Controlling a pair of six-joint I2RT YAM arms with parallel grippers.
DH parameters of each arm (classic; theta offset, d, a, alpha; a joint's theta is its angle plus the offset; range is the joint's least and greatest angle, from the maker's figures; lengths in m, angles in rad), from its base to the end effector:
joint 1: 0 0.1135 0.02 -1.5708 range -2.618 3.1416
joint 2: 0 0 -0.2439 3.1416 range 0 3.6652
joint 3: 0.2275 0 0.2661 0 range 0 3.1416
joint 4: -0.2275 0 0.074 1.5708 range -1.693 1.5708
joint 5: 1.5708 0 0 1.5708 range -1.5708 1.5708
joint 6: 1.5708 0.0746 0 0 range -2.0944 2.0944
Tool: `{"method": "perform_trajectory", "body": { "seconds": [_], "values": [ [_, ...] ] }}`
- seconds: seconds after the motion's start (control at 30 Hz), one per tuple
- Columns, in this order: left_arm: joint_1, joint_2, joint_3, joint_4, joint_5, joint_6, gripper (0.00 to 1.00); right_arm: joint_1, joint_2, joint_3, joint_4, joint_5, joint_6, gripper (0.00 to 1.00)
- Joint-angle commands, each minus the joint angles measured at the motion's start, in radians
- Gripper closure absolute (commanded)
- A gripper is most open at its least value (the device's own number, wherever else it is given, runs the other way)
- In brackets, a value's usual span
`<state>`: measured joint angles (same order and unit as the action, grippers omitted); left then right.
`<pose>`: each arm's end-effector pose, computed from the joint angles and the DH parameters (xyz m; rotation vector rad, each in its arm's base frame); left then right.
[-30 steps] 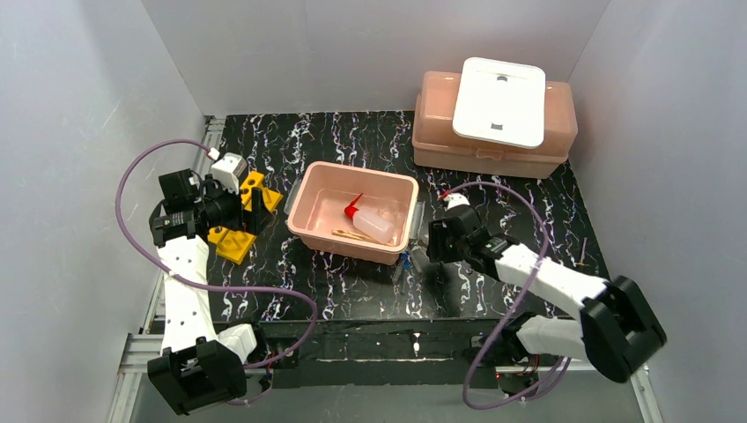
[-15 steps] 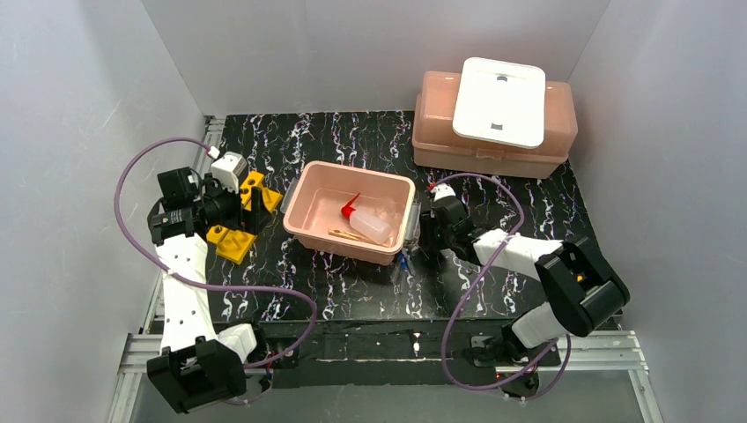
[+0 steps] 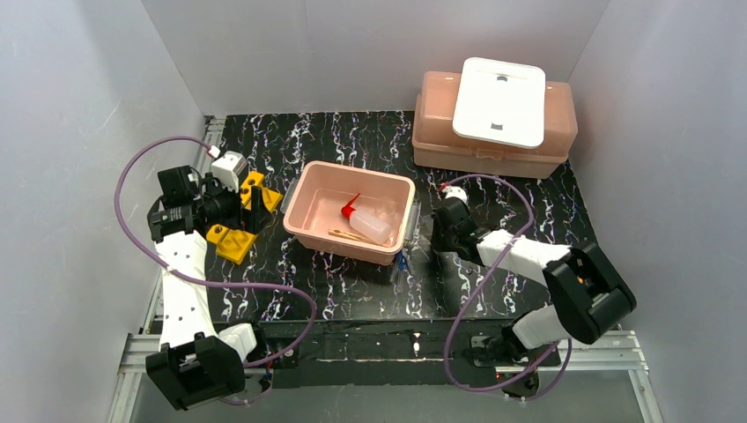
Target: Organize the chemistry lab equipment
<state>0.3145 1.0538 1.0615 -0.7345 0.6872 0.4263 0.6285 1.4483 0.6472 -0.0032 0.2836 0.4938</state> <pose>0.2587 0.0344 0.3000 0.4551 2.0820 -0.3598 0.2668 0.1681 0.1063 -0.0231 2.3448 0.2193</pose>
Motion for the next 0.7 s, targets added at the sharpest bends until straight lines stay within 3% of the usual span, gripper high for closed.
{"method": "perform_trajectory", "body": {
  "seconds": [0.0, 0.3, 0.43, 0.67],
  "values": [
    [-0.003, -0.016, 0.004, -0.019, 0.017, 0.012, 0.02, -0.001, -0.141, 0.057, -0.145, 0.087, 0.036, 0.99],
    [-0.002, -0.017, -0.005, -0.010, 0.035, 0.010, 0.02, 0.001, -0.404, 0.254, -0.264, -0.010, -0.013, 0.99],
    [-0.003, -0.026, -0.010, -0.005, 0.038, 0.006, 0.02, 0.051, -0.335, 0.451, -0.357, -0.058, -0.031, 0.99],
    [-0.002, -0.032, -0.006, -0.013, 0.045, -0.012, 0.02, 0.207, -0.077, 0.705, -0.433, -0.081, -0.070, 0.99]
  ]
}}
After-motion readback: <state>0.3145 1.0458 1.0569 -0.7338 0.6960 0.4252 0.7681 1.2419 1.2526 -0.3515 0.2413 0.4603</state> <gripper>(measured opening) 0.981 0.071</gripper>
